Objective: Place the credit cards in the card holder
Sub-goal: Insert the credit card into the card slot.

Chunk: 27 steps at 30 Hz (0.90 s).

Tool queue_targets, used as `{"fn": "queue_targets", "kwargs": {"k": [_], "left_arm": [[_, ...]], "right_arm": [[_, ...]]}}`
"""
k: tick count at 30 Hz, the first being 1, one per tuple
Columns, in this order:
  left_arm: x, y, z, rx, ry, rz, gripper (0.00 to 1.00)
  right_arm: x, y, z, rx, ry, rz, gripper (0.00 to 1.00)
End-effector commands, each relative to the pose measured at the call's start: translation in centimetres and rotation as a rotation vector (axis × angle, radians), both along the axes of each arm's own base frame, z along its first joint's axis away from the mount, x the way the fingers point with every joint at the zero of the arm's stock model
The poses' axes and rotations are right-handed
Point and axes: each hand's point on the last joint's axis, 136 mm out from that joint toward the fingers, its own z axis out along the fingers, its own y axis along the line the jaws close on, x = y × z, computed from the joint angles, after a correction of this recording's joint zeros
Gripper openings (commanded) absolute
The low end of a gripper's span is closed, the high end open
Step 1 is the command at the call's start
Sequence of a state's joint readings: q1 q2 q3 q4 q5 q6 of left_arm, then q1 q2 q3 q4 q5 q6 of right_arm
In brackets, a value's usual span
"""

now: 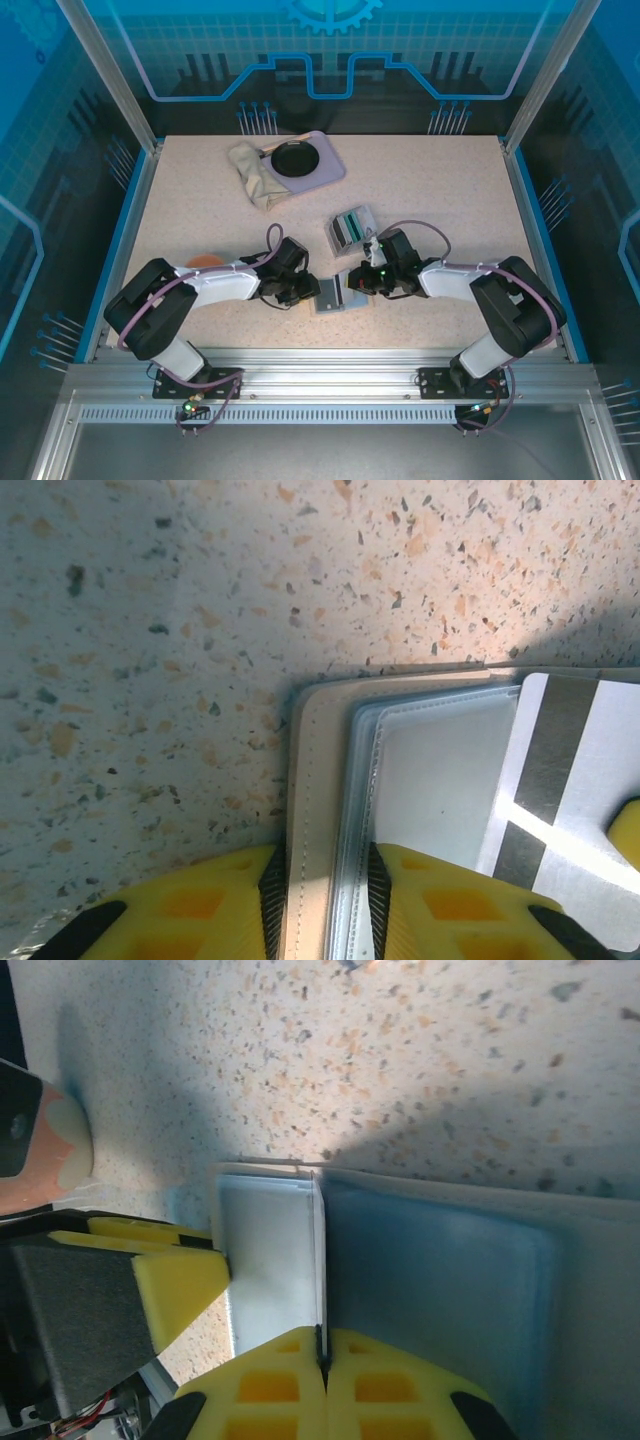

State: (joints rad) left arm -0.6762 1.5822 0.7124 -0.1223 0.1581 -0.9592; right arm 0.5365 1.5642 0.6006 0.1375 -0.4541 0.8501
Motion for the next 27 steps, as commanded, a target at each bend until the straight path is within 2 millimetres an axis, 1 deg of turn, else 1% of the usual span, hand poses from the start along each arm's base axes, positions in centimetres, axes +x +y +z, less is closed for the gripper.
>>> {"fn": "queue_targets", "kwargs": {"k": [1, 3, 6, 9, 13, 15, 19, 23, 27], "left_arm": [[-0.1, -0.9, -0.6, -0.005, 0.013, -0.033, 0.29], [-0.2, -0.9, -0.6, -0.002, 0.016, -0.033, 0.29], [-0.1, -0.7, -0.6, 0.005, 0.013, -0.027, 0.29], [-0.1, -0.7, -0.6, 0.006, 0.01, -0.027, 0.29], [0.0, -0.7, -0.5, 0.006, 0.009, -0.026, 0.28], [0.0, -0.6, -0.5, 0.007, 0.009, -0.024, 0.29], [0.1, -0.9, -0.5, -0.003, 0.012, -0.027, 0.28], [0.2, -1.1, -0.5, -0.013, 0.009, -0.022, 0.29], [0.2, -1.1, -0.4, -0.013, 0.008, -0.024, 0.29]], "right_arm": [[-1.3, 0.0, -1.4, -0.007, 0.064, 0.014, 0.01], [-1.3, -0.1, -1.1, -0.002, 0.056, 0.006, 0.01], [-1.3, -0.6, -1.1, -0.051, 0.045, 0.013, 0.02], [-1.5, -0.7, -1.6, -0.062, 0.061, 0.027, 0.01], [-1.5, -1.9, -1.7, -0.136, 0.035, 0.022, 0.02], [-1.7, -1.5, -1.7, -0.119, 0.042, 0.04, 0.02], [-2.2, -0.3, -2.3, -0.09, 0.073, 0.057, 0.01], [-2.2, 0.9, -2.5, -0.062, 0.085, 0.059, 0.02], [-2.1, 1.7, -2.4, -0.062, 0.08, 0.064, 0.02]]}}
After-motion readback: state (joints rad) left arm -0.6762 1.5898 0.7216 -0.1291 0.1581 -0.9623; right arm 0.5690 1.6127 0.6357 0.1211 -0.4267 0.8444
